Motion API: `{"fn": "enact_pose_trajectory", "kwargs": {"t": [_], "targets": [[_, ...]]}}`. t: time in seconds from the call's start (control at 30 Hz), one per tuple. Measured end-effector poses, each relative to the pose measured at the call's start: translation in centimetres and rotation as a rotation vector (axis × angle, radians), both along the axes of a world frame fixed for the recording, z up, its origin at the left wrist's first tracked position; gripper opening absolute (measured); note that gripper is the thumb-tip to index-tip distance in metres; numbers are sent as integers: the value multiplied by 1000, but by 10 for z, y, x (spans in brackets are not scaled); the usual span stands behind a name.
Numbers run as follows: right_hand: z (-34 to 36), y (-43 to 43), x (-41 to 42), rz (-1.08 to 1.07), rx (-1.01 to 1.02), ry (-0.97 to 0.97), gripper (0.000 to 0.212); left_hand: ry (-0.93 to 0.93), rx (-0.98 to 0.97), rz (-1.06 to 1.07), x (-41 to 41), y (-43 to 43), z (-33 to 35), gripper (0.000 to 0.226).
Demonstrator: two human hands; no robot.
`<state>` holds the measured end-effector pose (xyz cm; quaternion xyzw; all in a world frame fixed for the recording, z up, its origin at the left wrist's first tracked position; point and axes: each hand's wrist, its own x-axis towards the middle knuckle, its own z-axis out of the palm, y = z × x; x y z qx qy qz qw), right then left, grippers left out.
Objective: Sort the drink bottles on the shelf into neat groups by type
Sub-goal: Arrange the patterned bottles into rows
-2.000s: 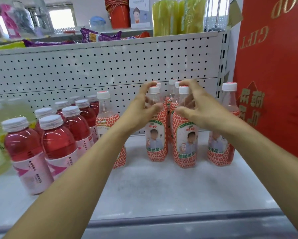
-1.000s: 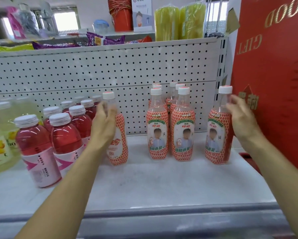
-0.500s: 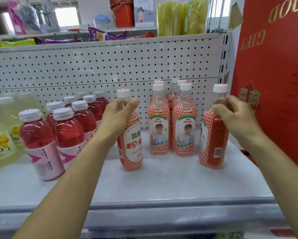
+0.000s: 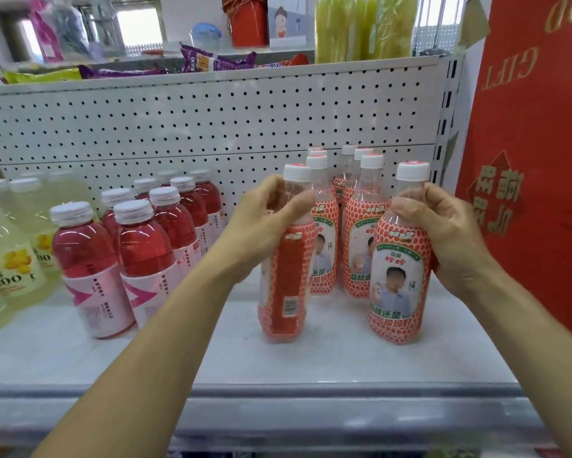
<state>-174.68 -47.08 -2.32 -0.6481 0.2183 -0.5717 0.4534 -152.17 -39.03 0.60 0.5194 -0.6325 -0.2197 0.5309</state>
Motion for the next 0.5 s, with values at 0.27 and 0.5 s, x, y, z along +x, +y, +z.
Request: {"fn": "enact_pose_trajectory", "kwargs": {"t": [0.27,0.5], "targets": [[1,6,14,-59,-103,-4,40,150,-161,194,-31,-20,-15,42],[-15,20,6,-238,-86,191,41,70,-137,155,-25,-23,-37,61]]}}
